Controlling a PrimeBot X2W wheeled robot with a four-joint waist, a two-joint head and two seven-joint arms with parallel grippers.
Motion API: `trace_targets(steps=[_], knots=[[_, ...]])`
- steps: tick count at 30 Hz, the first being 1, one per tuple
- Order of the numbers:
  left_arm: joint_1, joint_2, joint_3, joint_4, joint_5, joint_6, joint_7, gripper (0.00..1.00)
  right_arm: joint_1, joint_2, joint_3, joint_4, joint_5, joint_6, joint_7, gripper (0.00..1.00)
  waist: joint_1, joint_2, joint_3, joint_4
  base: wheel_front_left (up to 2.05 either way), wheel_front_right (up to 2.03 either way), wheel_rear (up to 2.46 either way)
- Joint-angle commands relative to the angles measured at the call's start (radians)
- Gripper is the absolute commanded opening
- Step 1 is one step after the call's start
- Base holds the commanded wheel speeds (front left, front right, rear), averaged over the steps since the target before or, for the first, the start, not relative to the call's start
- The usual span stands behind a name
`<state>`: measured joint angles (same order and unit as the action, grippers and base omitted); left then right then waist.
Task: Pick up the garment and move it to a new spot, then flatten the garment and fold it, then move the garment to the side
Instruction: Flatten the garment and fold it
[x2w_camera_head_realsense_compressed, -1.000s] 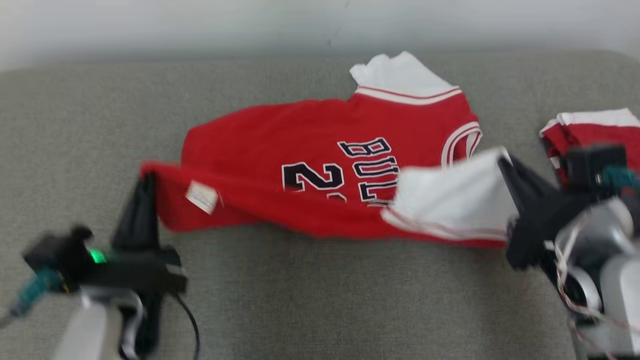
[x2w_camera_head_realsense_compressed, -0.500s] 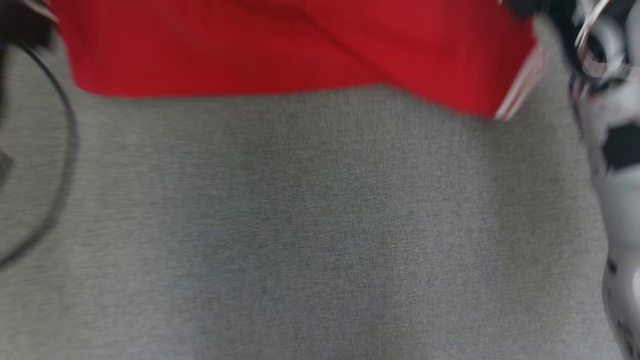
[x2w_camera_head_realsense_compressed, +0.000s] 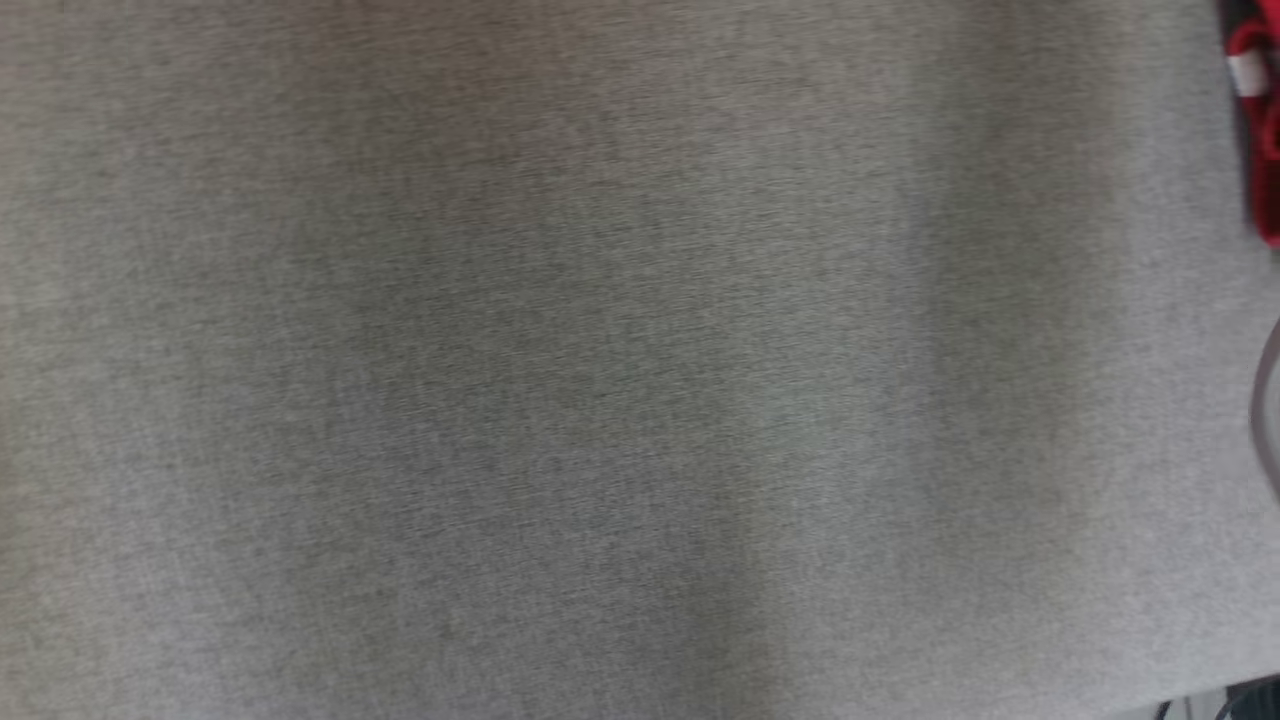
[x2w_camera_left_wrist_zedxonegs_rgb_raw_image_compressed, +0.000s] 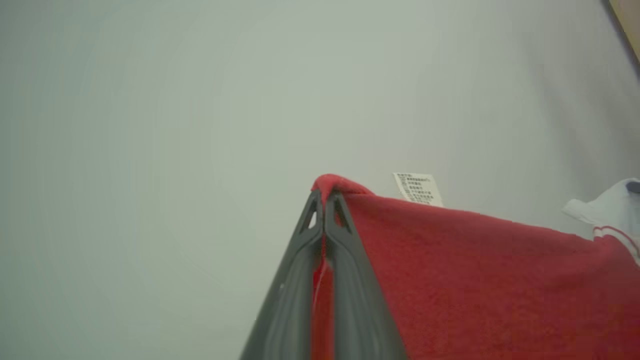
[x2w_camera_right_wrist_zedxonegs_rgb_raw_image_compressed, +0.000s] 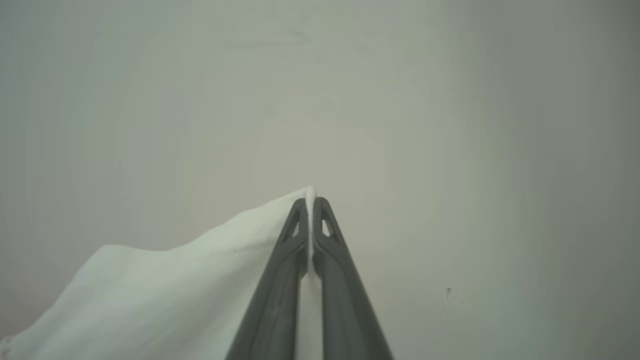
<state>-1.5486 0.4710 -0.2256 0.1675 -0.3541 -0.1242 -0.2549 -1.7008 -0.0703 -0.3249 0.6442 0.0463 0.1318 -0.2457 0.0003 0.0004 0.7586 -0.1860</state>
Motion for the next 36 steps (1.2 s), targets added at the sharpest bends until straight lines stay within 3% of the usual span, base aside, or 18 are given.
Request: trace_targets(steps=[1, 4, 7, 11, 16, 21, 25, 31, 36], knots=[[-0.021, -0.01, 0.005, -0.015, -0.013, -0.003, -0.007, 0.0, -0.024, 0.009, -0.021, -0.01, -0.013, -0.003, -0.01, 0.0, -0.0003, -0.0004, -0.009, -0.013, 0.0, 0.0, 0.0], [-0.056, -0.034, -0.001, -0.078, -0.044, -0.004, -0.01, 0.0, -0.057, 0.019, -0.064, -0.063, -0.048, -0.003, -0.018, 0.0, -0.0003, -0.0004, -0.015, -0.023, 0.0, 0.0, 0.0], [-0.004, -0.007, -0.034, -0.109, -0.049, -0.005, -0.01, 0.0, -0.026, 0.023, -0.025, -0.113, -0.065, -0.003, -0.017, 0.0, -0.0003, -0.0004, -0.008, -0.028, 0.0, 0.0, 0.0], [0.117, 0.037, -0.04, -0.084, -0.025, -0.006, -0.01, 0.0, 0.037, 0.021, 0.057, -0.075, -0.106, -0.003, -0.018, 0.0, -0.0003, -0.0004, 0.003, -0.035, 0.0, 0.0, 0.0], [0.331, 0.043, 0.025, -0.023, 0.008, -0.005, -0.01, 0.0, 0.108, 0.02, 0.127, 0.018, -0.103, -0.003, -0.018, 0.0, -0.0003, -0.0004, -0.011, -0.019, 0.0, 0.0, 0.0], [0.581, -0.029, 0.169, -0.034, 0.016, 0.01, -0.01, 0.0, 0.213, -0.016, 0.283, 0.096, -0.042, -0.003, 0.033, 0.0, -0.0003, -0.0004, -0.083, 0.01, 0.0, 0.0, 0.0], [0.79, -0.128, 0.267, -0.058, 0.029, 0.004, -0.01, 0.0, 0.342, -0.067, 0.424, 0.097, 0.041, -0.003, 0.147, 0.0, -0.0003, -0.0004, -0.182, 0.039, 0.0, 0.0, 0.0], [1.04, -0.282, 0.35, -0.078, 0.04, -0.004, -0.01, 0.0, 0.591, -0.145, 0.528, -0.008, 0.14, -0.003, 0.352, 0.0, -0.0003, -0.0004, -0.35, 0.077, 0.0, 0.0, 0.0], [1.198, -0.364, 0.36, -0.071, 0.044, -0.005, -0.01, 0.0, 0.844, -0.2, 0.613, -0.208, 0.196, -0.003, 0.51, 0.0, -0.0003, -0.0004, -0.46, 0.095, 0.0, 0.0, 0.0]])
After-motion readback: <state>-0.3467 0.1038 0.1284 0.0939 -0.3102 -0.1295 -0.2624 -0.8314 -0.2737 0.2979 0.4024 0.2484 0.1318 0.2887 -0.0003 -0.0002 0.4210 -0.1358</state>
